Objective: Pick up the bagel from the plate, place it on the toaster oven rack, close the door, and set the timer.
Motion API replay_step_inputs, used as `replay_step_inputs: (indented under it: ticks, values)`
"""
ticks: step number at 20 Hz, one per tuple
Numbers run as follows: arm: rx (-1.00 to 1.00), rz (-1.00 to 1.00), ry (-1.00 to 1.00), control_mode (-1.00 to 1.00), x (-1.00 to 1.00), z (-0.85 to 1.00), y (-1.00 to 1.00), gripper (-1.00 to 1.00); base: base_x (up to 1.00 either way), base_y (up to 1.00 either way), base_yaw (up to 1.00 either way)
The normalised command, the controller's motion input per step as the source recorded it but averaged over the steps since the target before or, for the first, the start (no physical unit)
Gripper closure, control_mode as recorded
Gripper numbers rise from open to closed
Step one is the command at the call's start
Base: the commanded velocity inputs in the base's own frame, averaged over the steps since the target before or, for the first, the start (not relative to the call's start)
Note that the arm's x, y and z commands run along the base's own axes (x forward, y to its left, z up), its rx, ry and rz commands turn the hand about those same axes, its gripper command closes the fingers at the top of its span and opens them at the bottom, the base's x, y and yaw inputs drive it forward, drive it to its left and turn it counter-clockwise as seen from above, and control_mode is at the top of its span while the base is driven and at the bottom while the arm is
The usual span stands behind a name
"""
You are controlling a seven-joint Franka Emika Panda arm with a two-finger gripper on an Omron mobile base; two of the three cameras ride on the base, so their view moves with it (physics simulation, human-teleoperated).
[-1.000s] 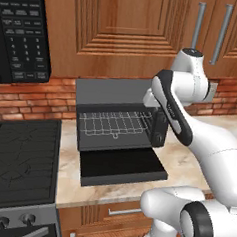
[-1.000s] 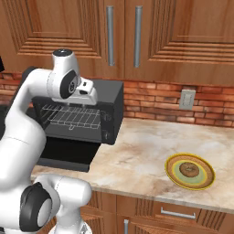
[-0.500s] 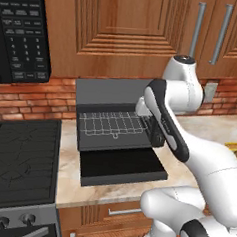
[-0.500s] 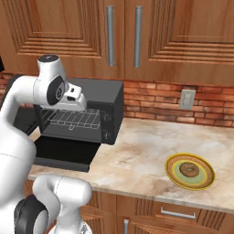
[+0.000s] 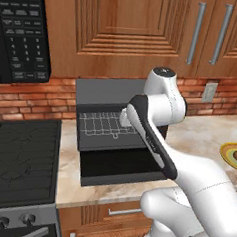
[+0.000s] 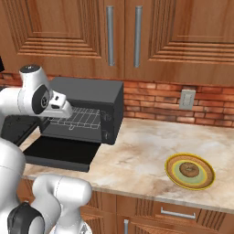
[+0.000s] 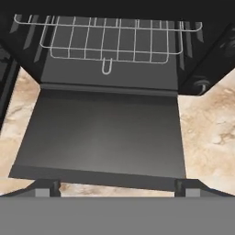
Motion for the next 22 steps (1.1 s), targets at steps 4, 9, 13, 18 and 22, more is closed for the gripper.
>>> replay_step_inputs:
  ticks: [4,9,13,18,22]
  values:
    - [-0.01,0.00,0.00,-1.00,0.00,-0.18,0.37,-1.00,0.00,0.00,0.00]
    - [0.00,0.00,0.00,-1.00,0.01,-0.21,0.23,-1.00,0.00,0.00,0.00]
    - [0.00,-0.01,-0.02,-1.00,0.09,-0.31,0.08,-1.00,0.00,0.00,0.00]
    - [0.00,-0.01,-0.02,-1.00,0.18,-0.26,0.01,-1.00,0.00,0.00,0.00]
    - [0.00,-0.03,-0.06,-1.00,0.32,-0.20,0.00,-1.00,0.00,0.00,0.00]
